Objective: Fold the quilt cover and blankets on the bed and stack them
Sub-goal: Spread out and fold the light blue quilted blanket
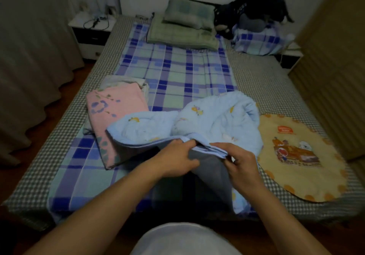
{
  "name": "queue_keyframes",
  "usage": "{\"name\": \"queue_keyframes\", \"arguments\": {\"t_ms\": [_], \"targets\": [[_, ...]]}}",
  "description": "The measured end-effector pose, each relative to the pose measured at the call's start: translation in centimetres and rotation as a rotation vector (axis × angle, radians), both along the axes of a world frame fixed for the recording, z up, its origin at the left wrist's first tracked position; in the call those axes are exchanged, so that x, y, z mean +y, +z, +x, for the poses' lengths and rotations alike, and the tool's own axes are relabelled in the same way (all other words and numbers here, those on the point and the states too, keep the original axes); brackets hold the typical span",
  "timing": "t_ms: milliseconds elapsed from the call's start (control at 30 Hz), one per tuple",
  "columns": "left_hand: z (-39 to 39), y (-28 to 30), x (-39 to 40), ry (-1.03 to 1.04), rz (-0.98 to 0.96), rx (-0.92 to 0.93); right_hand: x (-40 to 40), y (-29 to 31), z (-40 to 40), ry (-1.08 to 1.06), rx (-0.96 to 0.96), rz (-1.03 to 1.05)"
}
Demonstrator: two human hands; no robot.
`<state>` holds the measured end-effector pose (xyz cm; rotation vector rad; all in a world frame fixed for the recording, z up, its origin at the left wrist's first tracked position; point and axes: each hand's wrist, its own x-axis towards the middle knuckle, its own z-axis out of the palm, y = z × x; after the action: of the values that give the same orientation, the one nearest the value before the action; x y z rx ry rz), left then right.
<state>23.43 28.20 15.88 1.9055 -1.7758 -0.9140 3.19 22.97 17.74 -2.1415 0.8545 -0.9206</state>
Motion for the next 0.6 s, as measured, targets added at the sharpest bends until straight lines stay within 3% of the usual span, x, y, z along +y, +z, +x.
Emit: {"name": "queue_keyframes", "arguments": {"t_ms": [100,200,367,600], "targets": [[-2.0,1.5,-4.9,0.061,-0.301,-0.622,-3.4,3.5,-3.1,-0.031,-0.025,-0.074],[-4.6,4.0,-9.5,0.068,-0.466,-0.808,-6.5,7.2,-7.1,-0.049,-0.066,-0.161],[-10.5,6.3,-15.8,0.171,-0.312,-0.445,-11.0,14.3,-13.7,-0.055,-0.177,-0.245],[-15.0,9.5,-20.2,0.316,-0.418,0.094,-18.6,21.7,-18.3,-0.259,-0.471,-0.249]]}}
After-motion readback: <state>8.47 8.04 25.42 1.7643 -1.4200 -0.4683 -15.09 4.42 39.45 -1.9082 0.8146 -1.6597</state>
